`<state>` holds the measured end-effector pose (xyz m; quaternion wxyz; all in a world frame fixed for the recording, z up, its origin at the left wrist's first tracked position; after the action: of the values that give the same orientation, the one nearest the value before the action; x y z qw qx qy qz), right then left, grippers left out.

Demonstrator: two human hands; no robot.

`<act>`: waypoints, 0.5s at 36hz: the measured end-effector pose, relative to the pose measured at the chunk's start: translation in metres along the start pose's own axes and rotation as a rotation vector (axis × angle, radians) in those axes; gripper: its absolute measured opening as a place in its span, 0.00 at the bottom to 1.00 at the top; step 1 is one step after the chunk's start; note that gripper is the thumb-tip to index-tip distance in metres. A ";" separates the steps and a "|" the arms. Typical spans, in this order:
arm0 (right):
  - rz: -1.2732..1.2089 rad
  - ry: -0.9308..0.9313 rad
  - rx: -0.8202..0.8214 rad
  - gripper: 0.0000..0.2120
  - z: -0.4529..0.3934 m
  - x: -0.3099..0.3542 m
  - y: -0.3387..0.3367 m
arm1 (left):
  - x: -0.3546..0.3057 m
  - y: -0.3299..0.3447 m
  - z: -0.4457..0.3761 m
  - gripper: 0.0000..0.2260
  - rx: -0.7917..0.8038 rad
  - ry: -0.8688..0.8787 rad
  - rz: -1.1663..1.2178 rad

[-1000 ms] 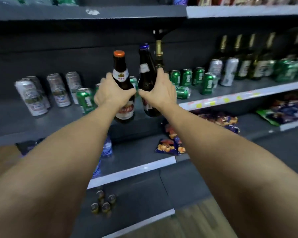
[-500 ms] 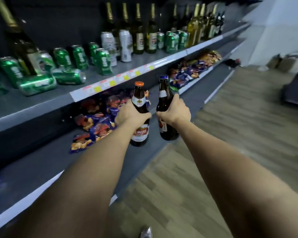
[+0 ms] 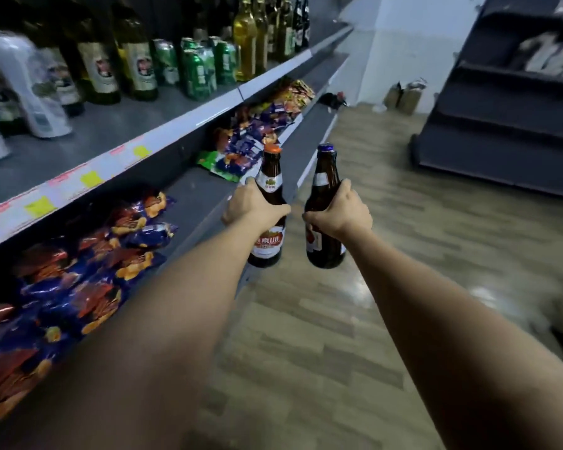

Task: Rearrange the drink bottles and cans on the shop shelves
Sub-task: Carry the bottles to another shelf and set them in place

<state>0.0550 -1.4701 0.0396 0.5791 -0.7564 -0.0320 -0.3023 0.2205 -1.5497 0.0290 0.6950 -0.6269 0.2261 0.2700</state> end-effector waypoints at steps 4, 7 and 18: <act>0.020 0.055 0.004 0.35 -0.050 -0.040 -0.006 | -0.048 0.043 -0.040 0.31 0.057 0.048 -0.012; 0.016 0.092 -0.014 0.35 -0.091 -0.072 -0.011 | -0.082 0.076 -0.070 0.30 0.079 0.079 -0.042; 0.029 0.058 -0.036 0.35 -0.287 -0.166 -0.043 | -0.219 0.171 -0.197 0.34 0.060 0.062 -0.026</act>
<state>-0.2180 -1.6631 0.0366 0.5705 -0.7580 0.0011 -0.3163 -0.0521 -1.7539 0.0224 0.7095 -0.6168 0.2475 0.2345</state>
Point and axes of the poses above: each hand's wrist, its own z-axis away from the middle knuckle, its own y-axis out of the palm, x = y × z, the point moved 6 cm from there along -z, towards the middle knuckle, and after that the axes turned 9 degrees about -y, right-handed, at the moved point
